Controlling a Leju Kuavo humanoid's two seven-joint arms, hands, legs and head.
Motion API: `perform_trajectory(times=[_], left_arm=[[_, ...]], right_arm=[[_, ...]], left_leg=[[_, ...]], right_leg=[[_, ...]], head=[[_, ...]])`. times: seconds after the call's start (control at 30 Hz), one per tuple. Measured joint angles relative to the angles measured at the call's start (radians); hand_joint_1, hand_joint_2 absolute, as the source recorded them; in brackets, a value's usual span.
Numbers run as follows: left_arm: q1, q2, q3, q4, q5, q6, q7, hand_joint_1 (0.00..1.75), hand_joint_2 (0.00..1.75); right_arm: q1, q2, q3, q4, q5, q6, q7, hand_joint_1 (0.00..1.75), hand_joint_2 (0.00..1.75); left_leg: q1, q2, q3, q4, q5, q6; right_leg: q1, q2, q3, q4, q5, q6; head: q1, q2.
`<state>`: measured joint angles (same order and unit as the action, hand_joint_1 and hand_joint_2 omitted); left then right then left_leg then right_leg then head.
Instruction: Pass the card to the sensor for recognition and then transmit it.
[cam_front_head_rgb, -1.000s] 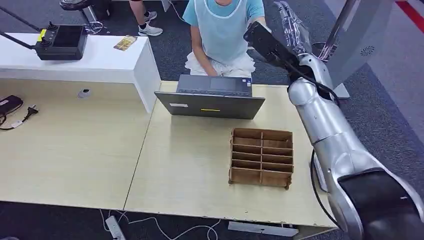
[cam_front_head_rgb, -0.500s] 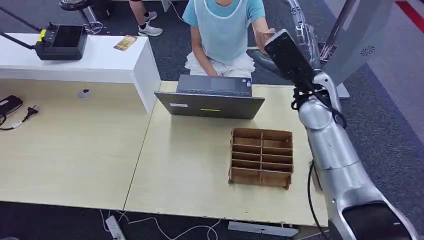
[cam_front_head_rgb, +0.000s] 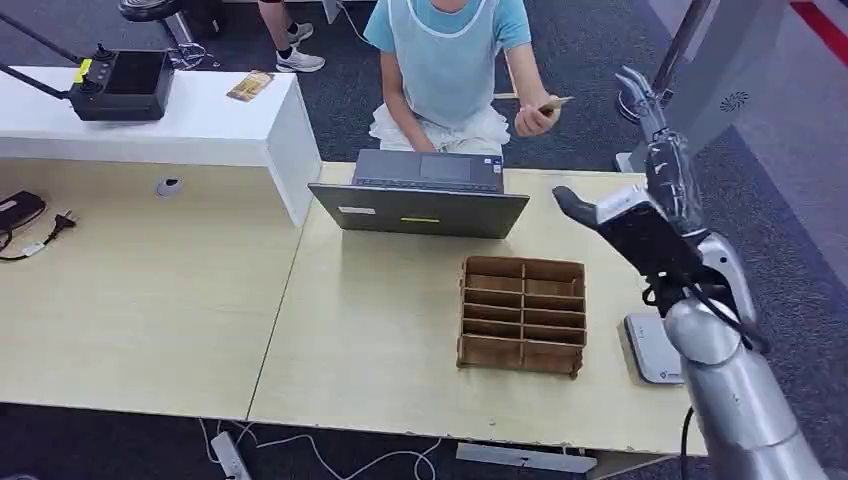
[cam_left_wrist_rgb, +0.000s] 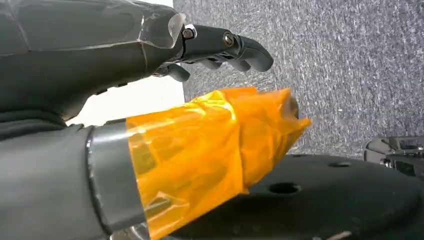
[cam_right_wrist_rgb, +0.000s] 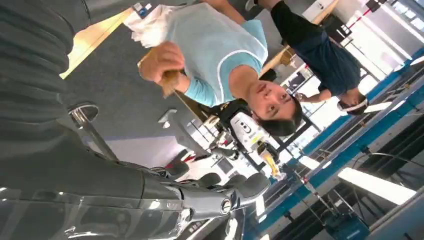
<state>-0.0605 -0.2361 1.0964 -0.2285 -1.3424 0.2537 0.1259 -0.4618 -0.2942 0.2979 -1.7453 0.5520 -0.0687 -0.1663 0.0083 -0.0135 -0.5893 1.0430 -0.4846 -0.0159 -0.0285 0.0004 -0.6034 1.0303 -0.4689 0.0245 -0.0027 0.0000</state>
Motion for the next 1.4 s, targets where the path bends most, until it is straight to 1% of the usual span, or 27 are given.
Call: perform_trajectory(times=[0.17,0.37,0.5,0.73,0.8,1.0,1.13,1.23,1.4], left_arm=[[0.000,-0.006,0.011,0.000,0.007,0.002,0.000,0.00,0.00],[0.000,-0.012,0.029,0.000,0.021,0.007,0.000,0.00,0.00],[0.000,-0.013,0.039,0.000,0.023,0.008,0.000,0.00,0.00],[0.000,-0.013,0.045,0.000,0.023,0.009,0.000,0.00,0.00],[0.000,-0.013,0.046,0.000,0.023,0.009,0.002,0.00,0.00],[0.000,-0.013,0.050,0.000,0.019,0.010,0.007,0.00,0.00],[-0.001,-0.015,0.060,0.000,0.042,0.018,0.001,0.00,0.00],[-0.001,-0.016,0.067,0.000,0.037,0.023,0.008,0.00,0.00],[-0.001,-0.016,0.068,0.000,0.029,0.023,0.022,0.00,0.00]], right_arm=[[0.147,-0.029,-0.025,-0.083,0.067,-0.033,-0.020,0.00,1.75],[0.311,-0.036,-0.034,-0.146,0.178,-0.090,-0.021,0.00,1.75],[0.392,-0.036,-0.034,-0.179,0.224,-0.117,-0.014,0.00,1.75],[0.435,-0.036,-0.034,-0.204,0.232,-0.120,-0.013,0.00,1.75],[0.444,-0.036,-0.034,-0.209,0.265,-0.133,-0.006,0.00,1.75],[0.522,-0.031,-0.023,-0.229,0.378,-0.194,0.014,0.00,1.75],[0.551,-0.029,-0.016,-0.230,0.443,-0.209,0.053,0.00,1.75],[0.560,-0.029,-0.011,-0.230,0.526,-0.217,0.082,0.00,1.75],[0.563,-0.034,0.019,-0.217,0.699,-0.196,0.176,0.00,1.75]], left_leg=[[0.000,0.000,0.000,0.000,0.000,0.000],[0.000,0.000,0.000,0.000,0.000,0.000],[0.000,0.001,0.000,-0.001,0.000,0.000],[0.000,0.001,0.000,0.000,0.000,0.000],[0.000,0.001,0.000,0.000,0.000,0.000],[0.000,0.001,0.000,-0.001,-0.001,0.000],[0.000,0.001,0.000,-0.001,-0.001,0.000],[0.000,0.001,0.000,-0.001,-0.001,0.000],[0.000,0.002,0.000,-0.001,-0.001,0.000]], right_leg=[[0.000,0.000,0.000,0.000,0.000,0.000],[0.000,0.000,0.000,0.000,0.000,0.000],[0.000,0.000,0.000,0.000,0.000,0.000],[0.000,0.000,0.000,0.000,0.000,0.000],[0.000,0.000,0.000,0.000,0.000,0.000],[0.000,0.000,0.000,0.000,-0.001,0.000],[0.000,0.000,0.000,0.000,-0.001,0.000],[0.000,0.000,0.000,0.000,-0.001,0.000],[0.000,0.000,0.000,0.000,0.000,0.000]], head=[[0.000,0.000],[0.000,0.000],[0.000,0.000],[0.000,0.000],[0.000,0.000],[0.000,0.000],[0.000,0.000],[0.000,0.000],[0.000,0.000]])
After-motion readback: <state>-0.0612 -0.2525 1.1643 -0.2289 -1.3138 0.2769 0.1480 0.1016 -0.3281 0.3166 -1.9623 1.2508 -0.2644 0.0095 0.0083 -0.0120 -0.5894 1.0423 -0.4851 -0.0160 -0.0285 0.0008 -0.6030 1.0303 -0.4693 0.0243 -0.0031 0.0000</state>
